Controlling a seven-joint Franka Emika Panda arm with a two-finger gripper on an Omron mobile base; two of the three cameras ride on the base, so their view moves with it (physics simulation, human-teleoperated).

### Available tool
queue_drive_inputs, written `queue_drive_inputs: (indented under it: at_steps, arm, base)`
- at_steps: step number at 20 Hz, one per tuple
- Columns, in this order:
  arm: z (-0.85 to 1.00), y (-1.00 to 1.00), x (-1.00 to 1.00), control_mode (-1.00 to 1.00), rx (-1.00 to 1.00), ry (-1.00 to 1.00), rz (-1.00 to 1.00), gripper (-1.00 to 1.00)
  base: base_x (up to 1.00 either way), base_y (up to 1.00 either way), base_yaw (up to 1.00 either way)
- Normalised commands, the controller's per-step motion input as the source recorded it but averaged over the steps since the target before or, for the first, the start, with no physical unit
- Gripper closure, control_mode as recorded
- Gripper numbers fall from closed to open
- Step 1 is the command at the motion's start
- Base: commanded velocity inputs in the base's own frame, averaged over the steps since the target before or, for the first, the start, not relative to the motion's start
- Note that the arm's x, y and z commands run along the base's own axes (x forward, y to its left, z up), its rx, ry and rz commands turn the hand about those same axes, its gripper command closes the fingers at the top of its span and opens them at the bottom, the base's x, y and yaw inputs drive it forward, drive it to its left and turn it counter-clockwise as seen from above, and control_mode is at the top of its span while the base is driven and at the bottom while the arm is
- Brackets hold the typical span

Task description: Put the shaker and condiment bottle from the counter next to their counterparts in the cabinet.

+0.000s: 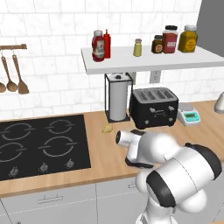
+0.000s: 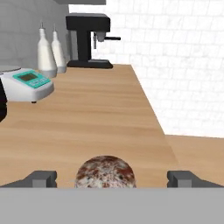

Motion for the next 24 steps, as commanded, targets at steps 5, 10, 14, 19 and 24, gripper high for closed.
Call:
queue_drive_inputs:
  at_steps: [5, 10, 14, 19, 24]
  arm:
    - [-0.21, 0.0, 0.08, -1.0, 0.0, 0.0, 0.0, -1.0]
    - [-0.34, 0.0, 0.0, -1.0, 0.0, 0.0, 0.0, -1.0]
    - [-0.34, 0.0, 0.0, -1.0, 0.0, 0.0, 0.0, 1.0]
    - [0.0, 0.0, 0.0, -1.0, 0.0, 0.08, 0.0, 1.0]
    - [0.47, 0.06, 0.0, -1.0, -0.02, 0.0, 0.04, 1.0]
  base:
    - [0.0, 0.0, 0.0]
    - [0.0, 0.0, 0.0]
    - [0.0, 0.0, 0.0]
    - [0.0, 0.0, 0.0]
    - [0.0, 0.0, 0.0]
